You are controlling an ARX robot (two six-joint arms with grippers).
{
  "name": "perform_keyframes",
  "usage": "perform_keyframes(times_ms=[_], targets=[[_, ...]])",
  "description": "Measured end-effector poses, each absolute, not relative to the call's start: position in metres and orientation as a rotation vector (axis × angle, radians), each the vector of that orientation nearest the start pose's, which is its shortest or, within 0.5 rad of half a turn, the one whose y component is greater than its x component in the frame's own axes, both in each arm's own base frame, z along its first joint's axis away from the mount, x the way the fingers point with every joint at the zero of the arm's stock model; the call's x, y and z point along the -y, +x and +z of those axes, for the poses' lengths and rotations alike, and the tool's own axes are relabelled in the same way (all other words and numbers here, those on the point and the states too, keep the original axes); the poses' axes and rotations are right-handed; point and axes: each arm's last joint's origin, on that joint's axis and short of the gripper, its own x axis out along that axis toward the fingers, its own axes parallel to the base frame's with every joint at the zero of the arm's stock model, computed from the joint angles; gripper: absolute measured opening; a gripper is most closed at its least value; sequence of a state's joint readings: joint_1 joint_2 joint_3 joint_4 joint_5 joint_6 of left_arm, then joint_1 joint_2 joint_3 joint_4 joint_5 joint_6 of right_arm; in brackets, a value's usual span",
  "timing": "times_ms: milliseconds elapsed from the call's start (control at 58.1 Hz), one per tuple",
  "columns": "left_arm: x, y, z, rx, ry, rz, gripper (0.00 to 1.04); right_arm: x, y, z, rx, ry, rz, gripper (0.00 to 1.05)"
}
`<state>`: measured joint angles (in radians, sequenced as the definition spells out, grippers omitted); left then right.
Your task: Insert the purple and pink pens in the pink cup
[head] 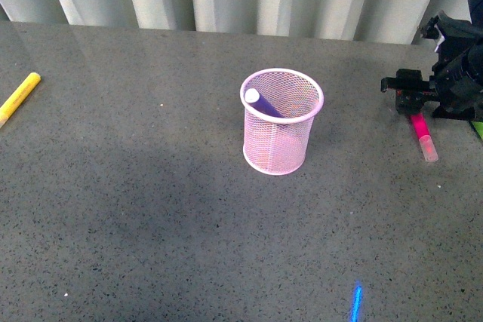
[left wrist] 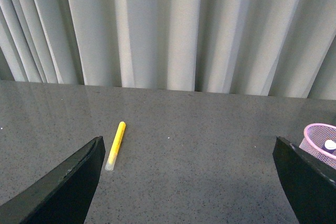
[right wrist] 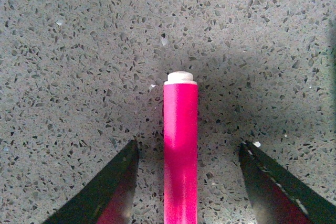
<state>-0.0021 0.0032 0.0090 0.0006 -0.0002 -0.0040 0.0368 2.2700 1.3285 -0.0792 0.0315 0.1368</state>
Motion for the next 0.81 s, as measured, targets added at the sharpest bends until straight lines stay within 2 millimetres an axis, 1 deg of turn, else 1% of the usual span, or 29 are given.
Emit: perform_keyframes(times_ms=[103, 206, 241, 361, 430, 516, 602, 653, 671, 688, 722, 808], targets=[[0.0, 0.097, 0.166, 0.006, -0.004, -0.002, 0.98, -0.015, 0.433, 0.06, -1.021, 0.091, -0.06, 0.35], [0.0, 0.097, 0.166, 0.006, -0.004, -0.002, 0.98, -0.016, 0.434, 0.061, -1.0, 0.104, -0.038, 0.15], [0.0, 0.097, 0.166, 0.006, -0.004, -0.002, 0.98, -0.016, 0.434, 0.06, -0.982, 0.106, -0.035, 0.12], [0.0, 0.097, 0.166, 0.006, -0.004, -0.002, 0.98, -0.015, 0.428, 0.059, -0.913, 0.093, -0.072, 0.12], [0.0, 0.097, 0.166, 0.006, -0.004, -0.002, 0.98, -0.017, 0.422, 0.064, -0.827, 0.046, -0.09, 0.12], [0.0, 0.097, 0.166, 0.006, -0.004, -0.002, 0.98, -0.025, 0.416, 0.08, -0.661, -0.014, -0.051, 0.12], [0.0, 0.097, 0.166, 0.006, -0.004, -0.002, 0.98, -0.033, 0.413, 0.097, -0.544, -0.025, -0.01, 0.12], [0.0, 0.097, 0.166, 0.006, -0.004, -0.002, 0.98, -0.044, 0.411, 0.113, -0.433, -0.053, 0.03, 0.12], [0.0, 0.097, 0.166, 0.006, -0.004, -0.002, 0.98, -0.047, 0.411, 0.115, -0.422, -0.056, 0.038, 0.12], [0.0, 0.097, 0.166, 0.006, -0.004, -0.002, 0.98, -0.052, 0.41, 0.123, -0.37, -0.062, 0.063, 0.12], [0.0, 0.097, 0.166, 0.006, -0.004, -0.002, 0.98, -0.061, 0.407, 0.132, -0.314, -0.069, 0.097, 0.12], [0.0, 0.097, 0.166, 0.006, -0.004, -0.002, 0.98, -0.085, 0.4, 0.149, -0.2, -0.099, 0.173, 0.12]])
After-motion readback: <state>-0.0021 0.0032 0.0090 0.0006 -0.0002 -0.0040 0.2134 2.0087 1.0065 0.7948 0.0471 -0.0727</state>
